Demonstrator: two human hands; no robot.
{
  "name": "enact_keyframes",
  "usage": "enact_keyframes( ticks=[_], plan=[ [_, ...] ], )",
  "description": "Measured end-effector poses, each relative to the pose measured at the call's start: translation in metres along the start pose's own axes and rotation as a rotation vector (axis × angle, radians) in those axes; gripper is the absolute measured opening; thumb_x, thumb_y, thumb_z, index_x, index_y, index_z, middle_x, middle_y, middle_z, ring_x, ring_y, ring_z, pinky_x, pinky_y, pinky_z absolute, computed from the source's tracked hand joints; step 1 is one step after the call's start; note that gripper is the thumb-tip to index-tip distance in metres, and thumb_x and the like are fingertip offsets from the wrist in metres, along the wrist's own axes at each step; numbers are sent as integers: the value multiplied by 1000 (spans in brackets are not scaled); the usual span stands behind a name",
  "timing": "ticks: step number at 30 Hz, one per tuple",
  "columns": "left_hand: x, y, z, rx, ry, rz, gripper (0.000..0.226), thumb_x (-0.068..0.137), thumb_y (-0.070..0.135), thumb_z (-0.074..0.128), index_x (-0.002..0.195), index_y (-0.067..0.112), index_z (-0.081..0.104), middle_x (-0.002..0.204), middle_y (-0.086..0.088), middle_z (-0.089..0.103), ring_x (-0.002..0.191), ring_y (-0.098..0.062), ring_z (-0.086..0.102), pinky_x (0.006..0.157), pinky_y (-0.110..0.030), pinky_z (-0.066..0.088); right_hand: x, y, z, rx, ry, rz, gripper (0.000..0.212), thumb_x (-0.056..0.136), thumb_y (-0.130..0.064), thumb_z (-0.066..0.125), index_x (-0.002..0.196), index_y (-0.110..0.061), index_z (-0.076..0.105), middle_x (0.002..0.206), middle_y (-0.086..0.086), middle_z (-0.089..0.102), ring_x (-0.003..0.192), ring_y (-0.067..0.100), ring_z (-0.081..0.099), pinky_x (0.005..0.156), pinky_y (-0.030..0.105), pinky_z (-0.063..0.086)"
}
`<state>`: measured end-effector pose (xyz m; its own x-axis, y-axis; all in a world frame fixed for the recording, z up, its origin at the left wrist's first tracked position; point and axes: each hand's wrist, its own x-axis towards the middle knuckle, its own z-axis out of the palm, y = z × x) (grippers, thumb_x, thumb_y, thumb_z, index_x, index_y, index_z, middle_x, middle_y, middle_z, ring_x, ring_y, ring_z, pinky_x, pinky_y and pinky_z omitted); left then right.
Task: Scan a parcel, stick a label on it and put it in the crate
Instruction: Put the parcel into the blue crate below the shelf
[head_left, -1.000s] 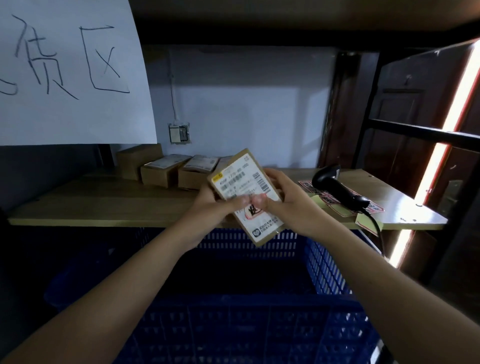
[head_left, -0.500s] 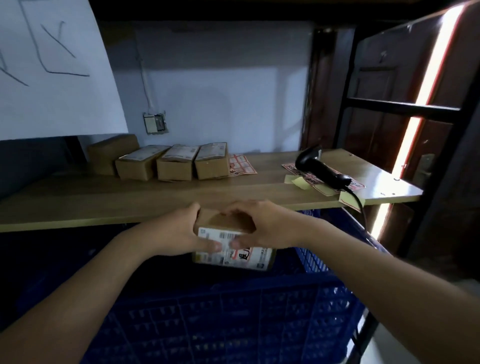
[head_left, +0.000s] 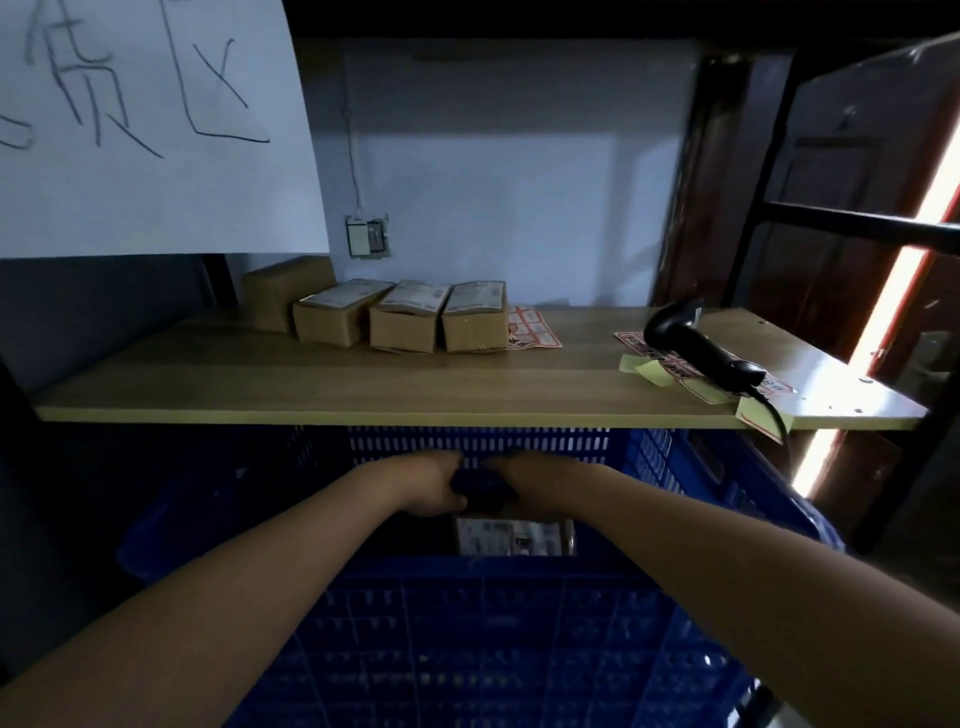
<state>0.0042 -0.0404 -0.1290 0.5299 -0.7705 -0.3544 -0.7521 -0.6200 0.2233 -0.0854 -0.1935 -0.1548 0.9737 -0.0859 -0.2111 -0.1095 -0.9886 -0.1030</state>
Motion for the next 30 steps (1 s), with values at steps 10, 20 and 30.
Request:
enact_keyframes(
  ticks=[10,20,30],
  plan=[
    [-40,17,-33,-164,427,188,17,96,35,53,102,25,65,101,0,68,85,-19,63,76,-36,54,-41,-25,-36,253,547,-73,22,95,-23,55,107,-19,73,89,4,75,77,23,67,69,39,56],
    [-8,20,-93,-79,642,65,64,96,48,44,150,21,25,152,-9,37,123,-29,52,90,-42,49,-22,-14,-104,217,757,213,41,95,-39,44,122,-12,60,124,13,65,106,34,64,79,38,49],
    [6,-6,-98,-9,501,-187,80,95,59,31,156,14,5,165,-11,5,149,-33,13,117,-45,21,-23,11,-116,58,575,313,62,100,-46,34,148,-8,39,150,14,47,136,33,45,111,40,30]
  ],
)
